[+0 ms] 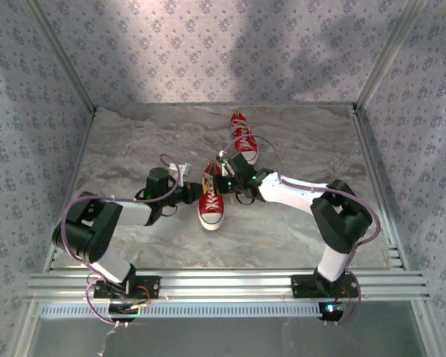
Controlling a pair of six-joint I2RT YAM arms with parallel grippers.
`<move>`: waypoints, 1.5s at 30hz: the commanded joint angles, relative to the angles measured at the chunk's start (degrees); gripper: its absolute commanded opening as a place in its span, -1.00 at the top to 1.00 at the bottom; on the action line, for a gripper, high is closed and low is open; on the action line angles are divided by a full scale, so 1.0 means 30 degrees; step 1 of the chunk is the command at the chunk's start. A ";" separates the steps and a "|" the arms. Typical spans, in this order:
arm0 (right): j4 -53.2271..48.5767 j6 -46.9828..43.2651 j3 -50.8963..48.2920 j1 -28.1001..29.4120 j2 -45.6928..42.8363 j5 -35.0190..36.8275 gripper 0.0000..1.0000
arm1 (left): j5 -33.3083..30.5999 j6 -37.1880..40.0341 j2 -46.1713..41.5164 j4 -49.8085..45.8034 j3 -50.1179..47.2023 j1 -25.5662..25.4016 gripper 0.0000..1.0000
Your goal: Tie the shoes
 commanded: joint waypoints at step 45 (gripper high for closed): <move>-0.0181 0.1218 0.0177 -0.0167 0.0146 0.0152 0.73 | -0.0831 0.2610 -0.0525 -0.3464 0.1440 -0.0868 1.00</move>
